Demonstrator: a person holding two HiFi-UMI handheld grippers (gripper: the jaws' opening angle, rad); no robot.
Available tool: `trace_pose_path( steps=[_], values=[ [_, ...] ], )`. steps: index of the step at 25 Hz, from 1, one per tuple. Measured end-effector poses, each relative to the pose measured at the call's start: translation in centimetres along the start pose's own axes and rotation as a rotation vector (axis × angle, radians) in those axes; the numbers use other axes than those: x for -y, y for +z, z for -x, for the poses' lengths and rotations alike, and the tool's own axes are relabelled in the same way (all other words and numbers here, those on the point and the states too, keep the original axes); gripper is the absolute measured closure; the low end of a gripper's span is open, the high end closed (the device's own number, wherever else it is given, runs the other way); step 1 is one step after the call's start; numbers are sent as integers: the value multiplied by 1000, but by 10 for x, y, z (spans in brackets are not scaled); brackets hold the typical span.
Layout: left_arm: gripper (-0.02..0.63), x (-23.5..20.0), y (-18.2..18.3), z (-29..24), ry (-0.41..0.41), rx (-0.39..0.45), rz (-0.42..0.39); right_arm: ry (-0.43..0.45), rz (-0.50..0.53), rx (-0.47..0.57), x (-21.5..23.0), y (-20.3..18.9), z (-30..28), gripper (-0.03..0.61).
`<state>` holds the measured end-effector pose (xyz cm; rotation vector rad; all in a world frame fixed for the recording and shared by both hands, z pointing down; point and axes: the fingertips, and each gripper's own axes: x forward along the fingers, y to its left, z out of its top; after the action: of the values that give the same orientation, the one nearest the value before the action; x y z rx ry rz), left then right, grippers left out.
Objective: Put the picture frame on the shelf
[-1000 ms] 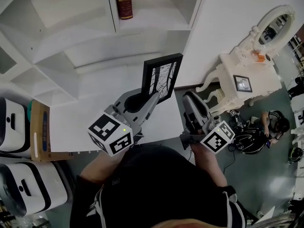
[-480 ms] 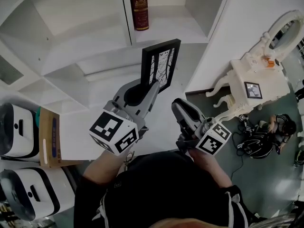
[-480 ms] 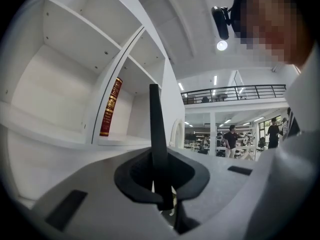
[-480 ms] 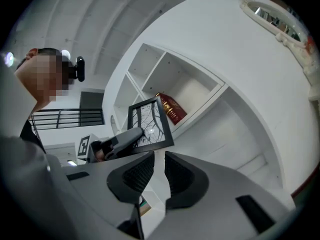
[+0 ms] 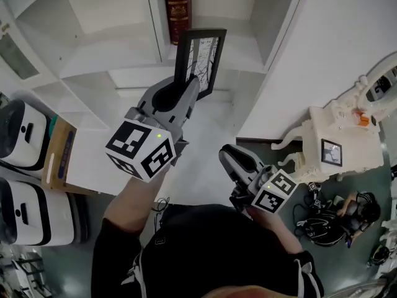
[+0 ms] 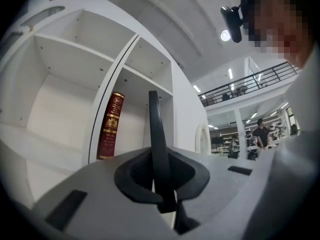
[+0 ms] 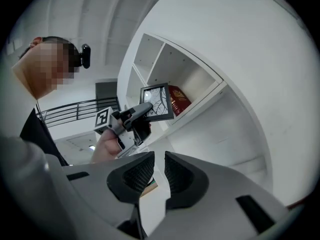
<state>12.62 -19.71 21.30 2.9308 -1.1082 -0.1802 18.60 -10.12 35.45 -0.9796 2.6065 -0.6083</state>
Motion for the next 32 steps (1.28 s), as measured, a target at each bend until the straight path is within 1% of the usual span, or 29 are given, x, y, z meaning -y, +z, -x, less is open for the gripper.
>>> trace_pose_path(
  steps=[2, 4, 6, 9, 12, 15, 18, 21, 24, 25, 27, 28, 32],
  values=[
    [586, 8, 5, -11, 65, 20, -16, 3, -1, -24, 16, 5, 26, 503],
    [586, 17, 7, -19, 123, 29, -31, 1, -34, -41, 31, 8, 46, 503],
    [586, 23, 7, -22, 165, 29, -45, 20, -56, -59, 35, 9, 56, 503],
    [586, 22, 8, -26, 207, 31, -51, 61, -44, -71, 32, 14, 57, 503],
    [586, 20, 2, -29, 221, 24, -31, 74, -40, -75, 31, 18, 56, 503],
    [592, 21, -5, -28, 199, 17, 7, 97, -47, -69, 28, 20, 47, 503],
    [594, 22, -12, -27, 159, 13, 45, 109, -43, -31, 25, 29, 38, 503],
    [595, 23, -13, -26, 126, 9, 54, 102, -27, 6, 26, 39, 30, 502],
    [595, 23, -10, -26, 91, 6, 58, 118, -25, 49, 25, 51, 19, 499],
    [595, 24, -7, -26, 78, 8, 58, 127, -23, 59, 24, 56, 14, 482],
    [595, 28, -3, -24, 50, 15, 56, 145, -13, 73, 20, 65, 4, 425],
    [595, 31, -1, -22, 34, 17, 59, 153, -6, 78, 18, 69, -2, 411],
    [595, 40, -5, -17, -28, 16, 102, 182, 1, 90, 10, 76, -17, 393]
  ],
)
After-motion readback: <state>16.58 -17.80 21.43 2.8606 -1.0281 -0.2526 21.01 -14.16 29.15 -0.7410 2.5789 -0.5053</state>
